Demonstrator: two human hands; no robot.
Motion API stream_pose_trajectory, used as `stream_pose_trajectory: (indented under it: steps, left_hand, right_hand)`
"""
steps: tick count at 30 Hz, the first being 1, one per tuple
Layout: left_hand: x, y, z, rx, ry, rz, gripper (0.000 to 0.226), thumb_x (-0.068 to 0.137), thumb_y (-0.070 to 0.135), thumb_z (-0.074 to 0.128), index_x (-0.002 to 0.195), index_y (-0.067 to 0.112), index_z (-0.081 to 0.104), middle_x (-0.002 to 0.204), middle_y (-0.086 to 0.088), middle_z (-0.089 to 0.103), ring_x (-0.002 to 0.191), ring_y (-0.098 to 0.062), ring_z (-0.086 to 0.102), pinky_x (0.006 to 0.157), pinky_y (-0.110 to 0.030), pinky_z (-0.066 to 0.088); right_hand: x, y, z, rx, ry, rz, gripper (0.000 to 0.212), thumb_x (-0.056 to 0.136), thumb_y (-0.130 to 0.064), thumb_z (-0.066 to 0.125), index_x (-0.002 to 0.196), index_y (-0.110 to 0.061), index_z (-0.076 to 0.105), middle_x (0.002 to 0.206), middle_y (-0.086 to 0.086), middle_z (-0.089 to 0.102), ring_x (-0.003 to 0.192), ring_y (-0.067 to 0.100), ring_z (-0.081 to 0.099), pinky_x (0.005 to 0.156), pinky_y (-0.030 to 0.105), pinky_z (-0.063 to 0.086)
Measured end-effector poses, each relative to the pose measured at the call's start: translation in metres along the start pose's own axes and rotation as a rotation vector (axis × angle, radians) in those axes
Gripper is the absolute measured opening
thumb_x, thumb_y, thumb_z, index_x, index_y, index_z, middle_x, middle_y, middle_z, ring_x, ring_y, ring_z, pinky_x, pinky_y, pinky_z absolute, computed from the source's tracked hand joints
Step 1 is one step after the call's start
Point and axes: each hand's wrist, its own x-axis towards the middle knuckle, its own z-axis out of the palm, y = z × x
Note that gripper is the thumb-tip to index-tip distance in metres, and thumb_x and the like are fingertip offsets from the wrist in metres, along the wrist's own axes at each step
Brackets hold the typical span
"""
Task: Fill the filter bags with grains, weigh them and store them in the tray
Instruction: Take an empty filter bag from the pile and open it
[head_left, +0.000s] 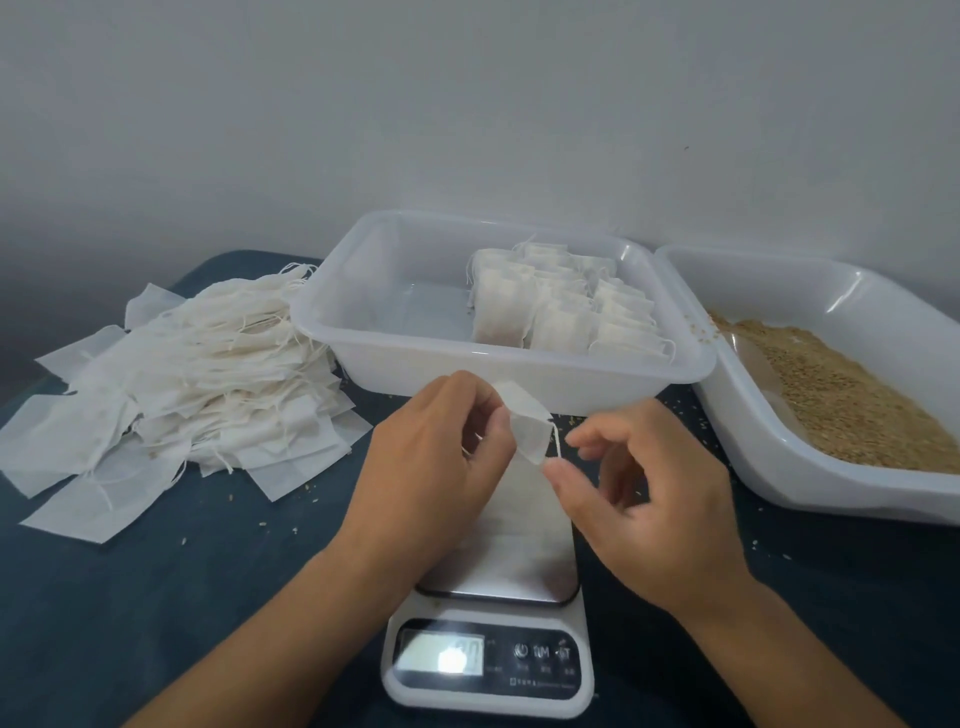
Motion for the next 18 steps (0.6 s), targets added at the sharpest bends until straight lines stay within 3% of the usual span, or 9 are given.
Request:
stream_pose_trajectory:
  steps: [2, 4, 8, 10, 13, 16, 18]
  left_hand:
    - [0.0, 0.0, 0.0, 0.008, -0.008, 0.003, 0.014, 0.093, 0.04, 0.05, 0.087, 0.029, 0.056, 0.079, 0.019, 0.057, 0.076, -0.007, 0.059, 0.064, -0.016, 0.043]
    - [0.0, 0.001, 0.0, 0.005, -0.023, 0.001, 0.015, 0.093, 0.04, 0.05, 0.087, 0.029, 0.057, 0.078, 0.019, 0.057, 0.076, -0.007, 0.059, 0.064, -0.017, 0.044]
    - [-0.002, 0.005, 0.0, -0.044, -0.06, -0.008, 0.012, 0.092, 0.041, 0.053, 0.084, 0.033, 0.057, 0.076, 0.018, 0.059, 0.075, -0.008, 0.061, 0.062, -0.013, 0.041]
    - [-0.002, 0.007, -0.001, -0.056, -0.089, 0.017, 0.013, 0.092, 0.043, 0.054, 0.083, 0.035, 0.057, 0.077, 0.018, 0.061, 0.074, -0.008, 0.061, 0.061, -0.013, 0.042]
    - [-0.002, 0.01, -0.005, -0.067, -0.127, 0.074, 0.014, 0.092, 0.042, 0.055, 0.082, 0.034, 0.059, 0.075, 0.018, 0.062, 0.074, -0.01, 0.062, 0.063, -0.022, 0.048]
    - [-0.002, 0.012, -0.011, -0.141, -0.17, 0.113, 0.01, 0.093, 0.044, 0.059, 0.094, 0.035, 0.063, 0.091, 0.018, 0.064, 0.093, -0.013, 0.063, 0.076, -0.029, 0.05]
    - [-0.002, 0.011, -0.015, -0.254, -0.274, 0.108, 0.027, 0.094, 0.049, 0.062, 0.116, 0.034, 0.061, 0.113, 0.017, 0.064, 0.113, -0.015, 0.062, 0.09, -0.027, 0.049]
  right_hand:
    - [-0.001, 0.002, 0.0, -0.048, 0.009, -0.187, 0.014, 0.092, -0.021, 0.076, 0.095, -0.008, 0.073, 0.097, -0.003, 0.068, 0.051, 0.007, 0.053, 0.051, 0.023, 0.048]
    - [-0.001, 0.003, 0.001, -0.117, -0.03, -0.242, 0.016, 0.092, -0.02, 0.077, 0.104, -0.01, 0.073, 0.103, -0.011, 0.068, 0.051, 0.005, 0.051, 0.048, 0.024, 0.049]
    - [-0.002, 0.005, 0.004, -0.239, -0.128, -0.159, 0.029, 0.085, -0.021, 0.08, 0.112, -0.012, 0.074, 0.101, -0.012, 0.071, 0.064, 0.003, 0.05, 0.048, 0.028, 0.052]
    - [0.0, 0.005, 0.004, -0.221, -0.192, -0.139, 0.024, 0.087, -0.021, 0.078, 0.11, -0.015, 0.074, 0.106, -0.01, 0.073, 0.068, 0.003, 0.055, 0.053, 0.025, 0.054]
    - [0.003, 0.004, 0.003, -0.154, -0.251, -0.137, 0.009, 0.091, -0.021, 0.074, 0.098, -0.016, 0.074, 0.105, -0.008, 0.07, 0.071, -0.006, 0.045, 0.059, 0.018, 0.049]
    - [0.003, 0.005, -0.001, -0.017, -0.286, -0.076, 0.01, 0.096, -0.024, 0.068, 0.094, -0.015, 0.07, 0.099, -0.015, 0.066, 0.058, 0.001, 0.05, 0.053, 0.023, 0.047]
    - [0.001, 0.004, -0.004, 0.071, -0.304, -0.019, 0.011, 0.099, -0.03, 0.061, 0.096, -0.02, 0.066, 0.086, -0.016, 0.064, 0.051, 0.01, 0.053, 0.049, 0.028, 0.044]
